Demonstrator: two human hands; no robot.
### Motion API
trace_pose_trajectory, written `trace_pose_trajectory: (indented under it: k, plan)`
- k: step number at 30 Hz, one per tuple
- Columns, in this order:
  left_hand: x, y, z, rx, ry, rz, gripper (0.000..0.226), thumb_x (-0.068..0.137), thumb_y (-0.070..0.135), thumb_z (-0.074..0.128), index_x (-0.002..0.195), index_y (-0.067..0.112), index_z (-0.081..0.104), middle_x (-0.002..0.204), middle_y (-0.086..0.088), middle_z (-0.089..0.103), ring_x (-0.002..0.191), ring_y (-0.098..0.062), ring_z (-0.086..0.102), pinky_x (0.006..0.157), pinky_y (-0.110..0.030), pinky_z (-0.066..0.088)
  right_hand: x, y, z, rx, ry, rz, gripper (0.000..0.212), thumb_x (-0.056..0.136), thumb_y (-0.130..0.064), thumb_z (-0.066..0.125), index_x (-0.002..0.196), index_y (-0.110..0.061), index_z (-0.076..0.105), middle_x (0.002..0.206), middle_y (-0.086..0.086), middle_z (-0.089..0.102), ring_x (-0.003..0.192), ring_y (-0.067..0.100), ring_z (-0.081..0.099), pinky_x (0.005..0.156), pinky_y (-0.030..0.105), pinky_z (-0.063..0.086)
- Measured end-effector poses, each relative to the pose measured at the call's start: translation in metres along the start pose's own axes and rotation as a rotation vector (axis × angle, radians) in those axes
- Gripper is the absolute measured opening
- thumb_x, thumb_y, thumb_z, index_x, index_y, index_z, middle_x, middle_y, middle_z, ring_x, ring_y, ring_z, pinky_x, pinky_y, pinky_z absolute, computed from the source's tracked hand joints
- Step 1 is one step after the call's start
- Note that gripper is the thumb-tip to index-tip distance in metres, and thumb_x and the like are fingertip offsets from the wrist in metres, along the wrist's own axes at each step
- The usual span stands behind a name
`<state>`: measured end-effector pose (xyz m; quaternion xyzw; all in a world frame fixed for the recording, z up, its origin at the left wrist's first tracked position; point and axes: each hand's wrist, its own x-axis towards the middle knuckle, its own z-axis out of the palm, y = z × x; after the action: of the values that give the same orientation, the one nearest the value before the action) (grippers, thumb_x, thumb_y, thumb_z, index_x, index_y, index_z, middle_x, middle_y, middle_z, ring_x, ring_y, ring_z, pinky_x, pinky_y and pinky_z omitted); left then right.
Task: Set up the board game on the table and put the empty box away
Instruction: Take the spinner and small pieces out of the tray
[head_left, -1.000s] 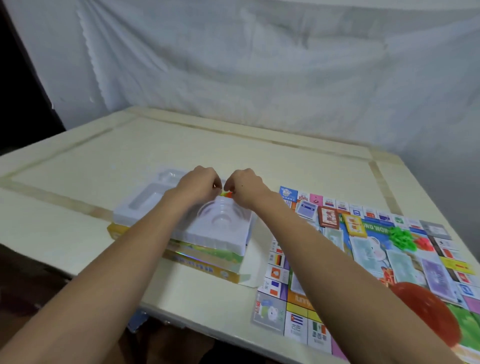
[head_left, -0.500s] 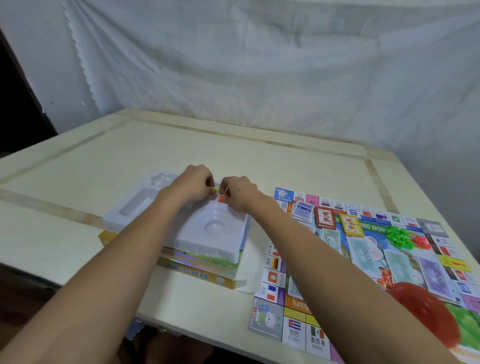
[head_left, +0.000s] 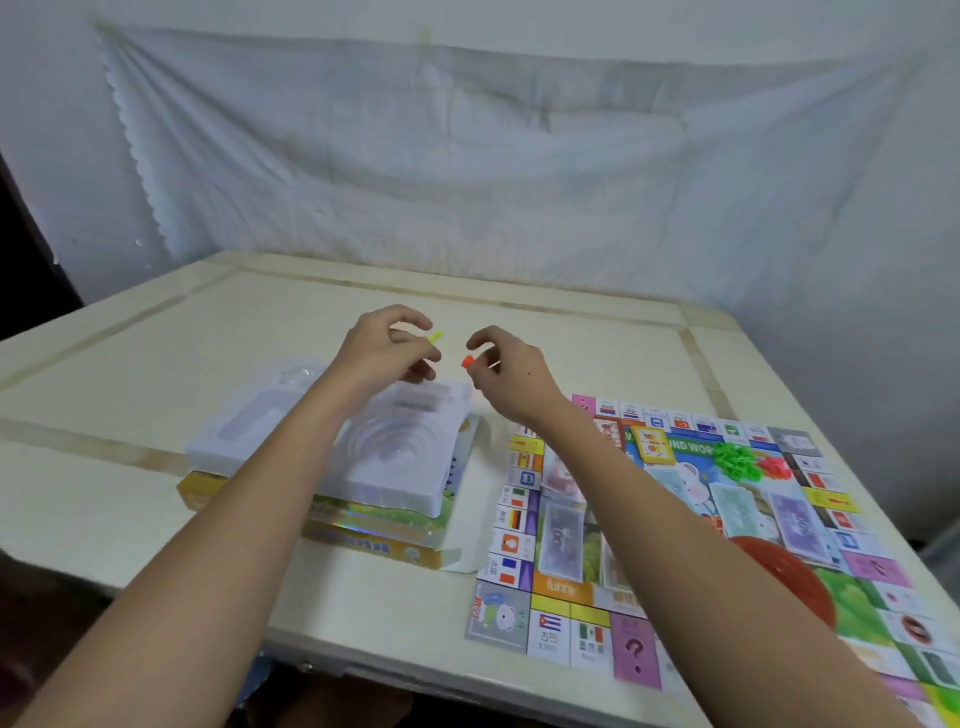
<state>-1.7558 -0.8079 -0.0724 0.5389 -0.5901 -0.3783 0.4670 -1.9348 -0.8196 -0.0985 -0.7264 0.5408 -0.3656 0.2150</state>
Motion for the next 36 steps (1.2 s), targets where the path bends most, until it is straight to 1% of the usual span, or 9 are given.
trace_pose_trajectory:
  k: [3, 6, 11, 13, 17, 21, 26, 32, 36]
  plan:
    - [-0.018, 0.015, 0.038, -0.08, -0.128, 0.058, 0.027, 0.092, 0.003, 0.056, 0.116, 0.011, 0.065, 0.092, -0.013, 0.075, 0.066, -0.021, 0.068, 0.065, -0.028, 0.056, -0.037, 0.011, -0.036, -0.015, 0.074, 0.016, 0.011, 0.096, -0.017, 0.051, 0.105, -0.015, 0.057, 0.072, 0.012, 0.065, 0.06, 0.022, 0.054, 0.053, 0.025, 0.039]
    - [-0.034, 0.024, 0.084, -0.08, -0.22, 0.093, 0.017, 0.097, 0.009, 0.053, 0.109, 0.007, 0.065, 0.095, -0.011, 0.075, 0.068, -0.02, 0.069, 0.061, -0.026, 0.053, -0.075, 0.027, -0.071, -0.05, 0.122, 0.058, 0.015, 0.098, -0.014, 0.042, 0.102, -0.016, 0.056, 0.061, 0.008, 0.054, 0.051, 0.016, 0.043, 0.047, 0.022, 0.033]
    - [-0.066, 0.029, 0.154, -0.033, -0.334, 0.164, 0.012, 0.096, 0.017, 0.06, 0.105, 0.009, 0.06, 0.088, -0.004, 0.077, 0.071, -0.02, 0.072, 0.06, -0.025, 0.051, -0.136, 0.05, -0.116, -0.066, 0.229, 0.114, 0.016, 0.1, -0.02, 0.047, 0.102, -0.017, 0.063, 0.073, 0.008, 0.068, 0.061, 0.016, 0.057, 0.054, 0.018, 0.039]
    - [-0.08, 0.033, 0.182, 0.001, -0.366, 0.224, 0.014, 0.092, 0.018, 0.067, 0.1, 0.008, 0.061, 0.084, -0.003, 0.075, 0.071, -0.019, 0.071, 0.06, -0.026, 0.051, -0.165, 0.06, -0.137, -0.045, 0.31, 0.13, 0.015, 0.099, -0.023, 0.051, 0.101, -0.019, 0.065, 0.072, 0.0, 0.068, 0.062, 0.006, 0.06, 0.056, 0.016, 0.041]
    - [-0.104, 0.037, 0.229, -0.01, -0.39, 0.262, 0.011, 0.086, 0.013, 0.074, 0.092, 0.016, 0.066, 0.077, 0.001, 0.065, 0.06, -0.002, 0.059, 0.061, -0.022, 0.05, -0.224, 0.079, -0.17, 0.005, 0.427, 0.185, 0.011, 0.096, -0.023, 0.059, 0.099, -0.022, 0.069, 0.068, -0.004, 0.068, 0.061, 0.001, 0.062, 0.062, 0.012, 0.045]
    - [-0.137, 0.045, 0.282, -0.014, -0.481, 0.265, 0.019, 0.083, 0.013, 0.077, 0.1, 0.016, 0.07, 0.081, -0.002, 0.068, 0.071, -0.011, 0.061, 0.072, -0.031, 0.052, -0.284, 0.102, -0.2, 0.012, 0.549, 0.252, 0.012, 0.093, -0.02, 0.063, 0.094, -0.019, 0.075, 0.076, -0.008, 0.072, 0.065, 0.004, 0.068, 0.068, 0.011, 0.047]
    - [-0.182, 0.051, 0.336, 0.122, -0.616, 0.38, 0.018, 0.081, 0.02, 0.079, 0.098, 0.016, 0.072, 0.083, 0.004, 0.07, 0.073, -0.003, 0.062, 0.067, -0.005, 0.044, -0.343, 0.123, -0.224, 0.007, 0.599, 0.352, 0.013, 0.093, -0.023, 0.064, 0.094, -0.019, 0.077, 0.07, -0.007, 0.072, 0.064, 0.002, 0.067, 0.066, 0.016, 0.051]
    - [-0.216, 0.043, 0.374, 0.26, -0.687, 0.432, 0.011, 0.077, 0.018, 0.079, 0.08, 0.009, 0.073, 0.071, -0.001, 0.072, 0.064, -0.013, 0.063, 0.066, -0.028, 0.05, -0.383, 0.145, -0.239, -0.062, 0.603, 0.455, 0.01, 0.088, -0.021, 0.069, 0.095, -0.019, 0.076, 0.067, -0.004, 0.072, 0.064, 0.0, 0.065, 0.064, 0.005, 0.041]
    - [-0.228, 0.034, 0.387, 0.328, -0.685, 0.453, 0.013, 0.073, 0.02, 0.082, 0.073, 0.021, 0.069, 0.069, 0.004, 0.07, 0.062, -0.007, 0.059, 0.066, -0.026, 0.046, -0.395, 0.162, -0.237, -0.175, 0.585, 0.544, 0.009, 0.082, -0.021, 0.071, 0.087, -0.025, 0.076, 0.065, -0.006, 0.067, 0.065, 0.008, 0.06, 0.061, 0.006, 0.04]
